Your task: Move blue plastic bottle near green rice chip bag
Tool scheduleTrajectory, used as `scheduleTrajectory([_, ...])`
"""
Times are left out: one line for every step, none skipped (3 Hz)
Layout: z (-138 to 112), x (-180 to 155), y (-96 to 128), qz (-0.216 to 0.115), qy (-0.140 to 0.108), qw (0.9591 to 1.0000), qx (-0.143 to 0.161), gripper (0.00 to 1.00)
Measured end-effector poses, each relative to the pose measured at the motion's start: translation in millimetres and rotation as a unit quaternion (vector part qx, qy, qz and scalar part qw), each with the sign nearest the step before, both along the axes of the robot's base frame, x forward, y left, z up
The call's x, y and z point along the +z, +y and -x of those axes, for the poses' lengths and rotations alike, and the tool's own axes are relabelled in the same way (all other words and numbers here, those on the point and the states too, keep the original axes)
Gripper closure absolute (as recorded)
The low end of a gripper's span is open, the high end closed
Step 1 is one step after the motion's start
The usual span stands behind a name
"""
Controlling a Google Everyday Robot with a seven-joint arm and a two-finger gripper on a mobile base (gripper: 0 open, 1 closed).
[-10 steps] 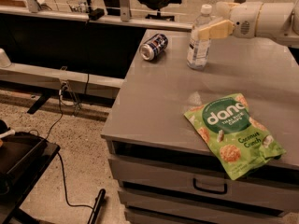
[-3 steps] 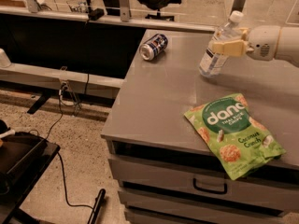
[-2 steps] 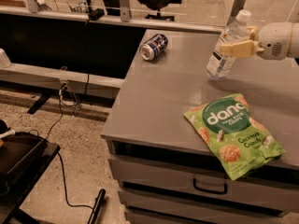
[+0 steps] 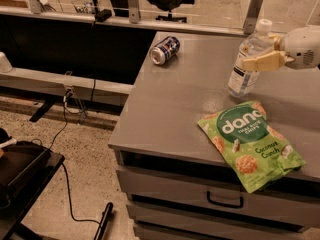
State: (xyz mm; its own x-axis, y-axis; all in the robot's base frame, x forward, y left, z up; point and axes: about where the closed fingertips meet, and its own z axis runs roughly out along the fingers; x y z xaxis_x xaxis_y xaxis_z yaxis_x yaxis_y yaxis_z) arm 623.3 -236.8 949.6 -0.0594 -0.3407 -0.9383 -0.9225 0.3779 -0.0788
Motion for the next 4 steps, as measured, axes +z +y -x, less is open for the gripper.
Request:
scheduleTrajectory([16.0, -5.1, 3.1, 0.007, 0.007, 0.9994, 0.033, 0.4])
scheduleTrajectory([25.1, -6.3, 8.8, 0.005, 0.009, 0.9982, 0.059, 0.17])
scheduleTrajectory([27.5, -8.2, 15.6, -0.014, 0.012, 0.9972, 0.073, 0.0])
scheduleTrajectory([26.8, -10.5, 21.5, -0.027, 0.015, 0.9965, 0.078, 0.0])
